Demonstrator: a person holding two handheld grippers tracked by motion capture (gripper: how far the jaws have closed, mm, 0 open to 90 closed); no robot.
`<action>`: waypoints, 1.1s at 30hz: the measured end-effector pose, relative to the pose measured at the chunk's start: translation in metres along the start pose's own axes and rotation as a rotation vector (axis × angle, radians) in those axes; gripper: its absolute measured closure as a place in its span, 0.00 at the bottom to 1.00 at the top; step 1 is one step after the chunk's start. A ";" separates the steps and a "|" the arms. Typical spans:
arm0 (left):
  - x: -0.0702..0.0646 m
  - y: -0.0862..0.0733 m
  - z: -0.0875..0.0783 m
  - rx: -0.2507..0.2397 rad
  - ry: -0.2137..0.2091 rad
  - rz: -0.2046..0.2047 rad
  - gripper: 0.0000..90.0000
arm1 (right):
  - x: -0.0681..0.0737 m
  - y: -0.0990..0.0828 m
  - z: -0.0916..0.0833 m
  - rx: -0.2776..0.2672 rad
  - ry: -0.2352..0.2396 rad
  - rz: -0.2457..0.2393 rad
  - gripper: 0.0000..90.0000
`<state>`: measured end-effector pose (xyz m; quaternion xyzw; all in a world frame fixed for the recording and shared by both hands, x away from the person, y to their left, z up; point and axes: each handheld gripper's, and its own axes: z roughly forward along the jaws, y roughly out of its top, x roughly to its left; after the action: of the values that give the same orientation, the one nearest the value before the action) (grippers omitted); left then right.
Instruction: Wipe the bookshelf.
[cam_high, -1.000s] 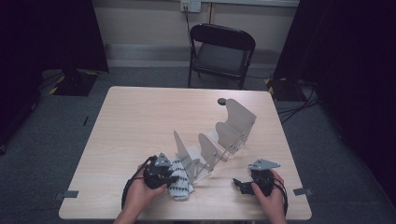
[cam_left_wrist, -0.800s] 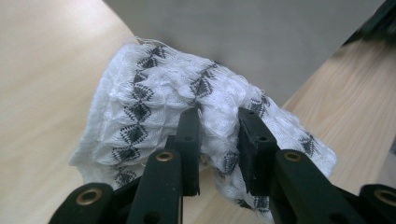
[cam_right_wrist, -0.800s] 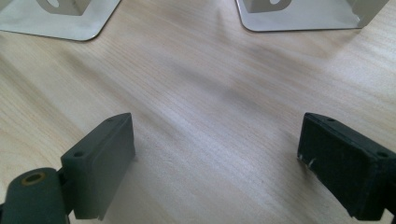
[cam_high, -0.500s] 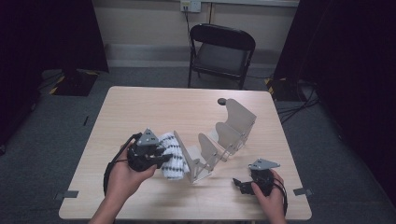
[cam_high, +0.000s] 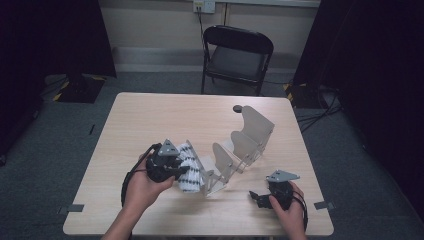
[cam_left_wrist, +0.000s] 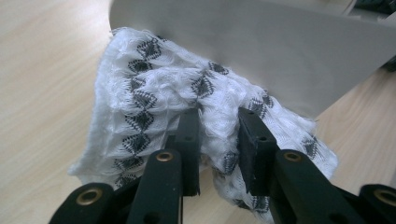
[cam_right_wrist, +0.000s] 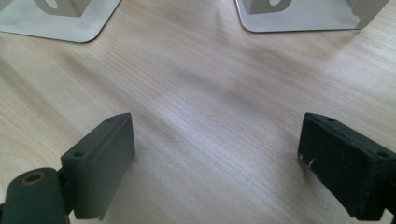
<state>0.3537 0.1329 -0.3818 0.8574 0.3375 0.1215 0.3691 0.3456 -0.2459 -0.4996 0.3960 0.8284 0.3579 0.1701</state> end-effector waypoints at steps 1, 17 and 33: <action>0.001 -0.004 0.005 0.015 -0.002 -0.005 0.80 | 0.000 0.000 0.000 0.000 0.000 0.000 0.11; 0.007 -0.047 0.058 0.074 -0.016 -0.053 0.80 | 0.000 0.000 0.000 0.002 0.002 0.000 0.11; 0.005 -0.056 0.058 0.087 -0.017 -0.071 0.80 | 0.000 0.000 0.000 0.002 0.001 0.000 0.11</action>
<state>0.3569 0.1325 -0.4631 0.8611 0.3695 0.0860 0.3386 0.3461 -0.2456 -0.4994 0.3959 0.8289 0.3572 0.1690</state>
